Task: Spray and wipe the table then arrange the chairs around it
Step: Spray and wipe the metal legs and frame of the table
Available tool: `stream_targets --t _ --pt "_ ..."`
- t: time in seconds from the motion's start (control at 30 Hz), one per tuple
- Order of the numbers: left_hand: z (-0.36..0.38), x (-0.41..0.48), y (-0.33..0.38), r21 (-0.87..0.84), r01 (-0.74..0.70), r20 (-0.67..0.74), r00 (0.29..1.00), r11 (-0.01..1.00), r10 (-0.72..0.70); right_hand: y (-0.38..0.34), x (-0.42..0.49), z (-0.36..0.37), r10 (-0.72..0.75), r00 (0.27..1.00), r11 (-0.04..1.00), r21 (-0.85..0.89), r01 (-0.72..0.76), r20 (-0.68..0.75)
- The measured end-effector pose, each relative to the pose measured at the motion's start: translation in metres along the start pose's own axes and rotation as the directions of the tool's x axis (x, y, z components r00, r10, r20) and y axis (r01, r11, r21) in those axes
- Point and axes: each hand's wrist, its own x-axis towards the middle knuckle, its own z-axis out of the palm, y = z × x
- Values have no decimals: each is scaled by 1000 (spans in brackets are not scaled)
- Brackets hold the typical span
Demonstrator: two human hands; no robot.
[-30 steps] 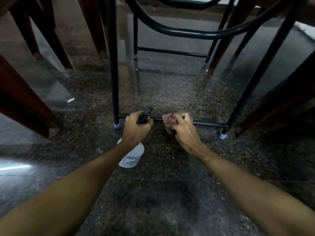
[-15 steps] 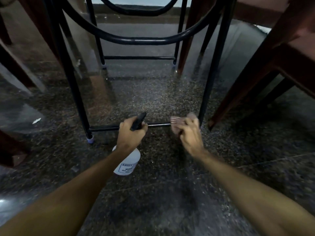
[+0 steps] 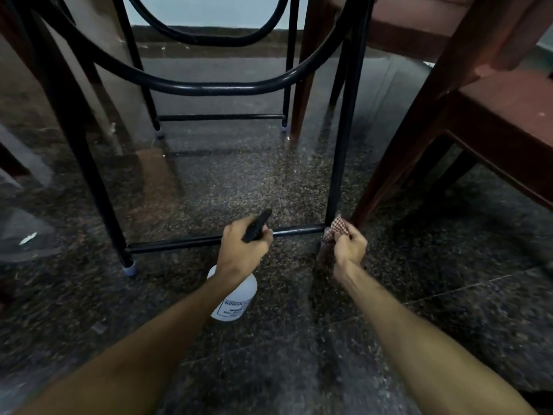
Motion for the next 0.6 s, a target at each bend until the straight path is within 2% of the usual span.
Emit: stream_targets --t 0.13,0.2,0.27,0.3,0.37,0.43,0.6 --pt "7 5 10 -5 -27 -2 1000 1000 27 -12 5 3 -252 962 961 -87 261 104" --pt "8 6 15 2 -44 -3 999 999 44 -1 0 0 -219 968 941 -236 243 124" --pt "6 7 20 4 -49 1 999 999 49 -9 -7 0 -165 985 936 -306 174 56" --pt "5 8 23 -1 -46 3 999 999 46 -20 -7 4 -187 982 942 -278 189 34" --pt "2 11 29 -16 -42 -6 999 999 42 -51 -3 17 -330 944 922 -209 327 25" --pt "0 15 36 -19 -49 -26 998 999 48 -70 0 26 -449 893 863 -244 442 30" --pt "-9 19 61 -64 -63 -41 997 996 60 -71 -5 21 -398 915 854 -337 396 64"
